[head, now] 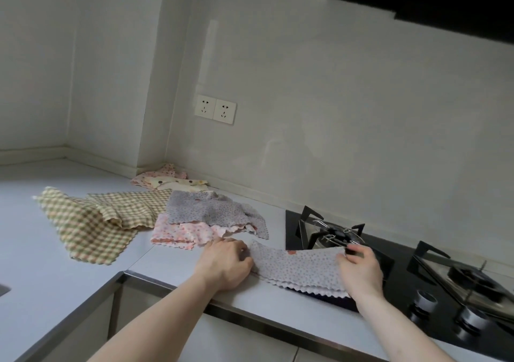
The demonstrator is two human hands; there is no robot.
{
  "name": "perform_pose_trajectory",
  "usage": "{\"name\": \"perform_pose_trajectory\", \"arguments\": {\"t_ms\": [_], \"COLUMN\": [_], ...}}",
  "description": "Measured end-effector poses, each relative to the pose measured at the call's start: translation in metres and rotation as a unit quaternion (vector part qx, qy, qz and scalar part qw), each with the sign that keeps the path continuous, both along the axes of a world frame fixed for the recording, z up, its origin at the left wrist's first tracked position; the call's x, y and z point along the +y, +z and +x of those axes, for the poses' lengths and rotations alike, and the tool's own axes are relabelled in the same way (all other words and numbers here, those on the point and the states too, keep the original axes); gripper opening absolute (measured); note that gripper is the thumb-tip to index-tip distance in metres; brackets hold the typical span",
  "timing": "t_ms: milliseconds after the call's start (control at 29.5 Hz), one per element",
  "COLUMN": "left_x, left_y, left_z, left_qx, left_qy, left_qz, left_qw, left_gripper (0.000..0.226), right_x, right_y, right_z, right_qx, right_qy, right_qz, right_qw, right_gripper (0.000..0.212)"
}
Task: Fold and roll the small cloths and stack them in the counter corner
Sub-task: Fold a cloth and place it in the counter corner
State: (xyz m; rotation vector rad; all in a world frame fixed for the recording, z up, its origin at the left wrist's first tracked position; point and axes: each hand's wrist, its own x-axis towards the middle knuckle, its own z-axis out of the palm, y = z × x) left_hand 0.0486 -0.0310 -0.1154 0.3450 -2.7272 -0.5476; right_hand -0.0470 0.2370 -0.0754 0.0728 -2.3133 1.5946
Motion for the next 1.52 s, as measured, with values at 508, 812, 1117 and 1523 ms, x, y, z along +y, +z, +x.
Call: {"name": "perform_pose_trajectory", "arguments": {"t_ms": [508, 812, 1117, 1523], "left_x": [-0.006, -0.01, -0.008, -0.019], "left_y": [0.005, 0.009, 0.007, 0.011], "left_z": [0.0, -0.001, -0.011, -0.038], "left_qx": [0.041, 0.065, 0.038, -0.023], "left_qy": [0.008, 0.03, 0.07, 0.044], "left_qz": [0.137, 0.241, 0.203, 0.123], "left_qw": [0.99, 0.968, 0.976, 0.991], "left_gripper": [0.039, 0.047, 0.038, 0.055], "right_x": [-0.107, -0.151, -0.093, -0.094], "right_y": [0.043, 0.025, -0.014, -0.033], "right_z": [0.007, 0.003, -0.002, -0.009], "right_qx": [-0.043, -0.083, 0.064, -0.008], "right_qy": [0.114, 0.176, 0.061, 0.056], "right_qz": [0.042, 0.061, 0.196, 0.346], "right_qw": [0.992, 0.979, 0.977, 0.937], "right_gripper": [0.032, 0.025, 0.017, 0.029]}}
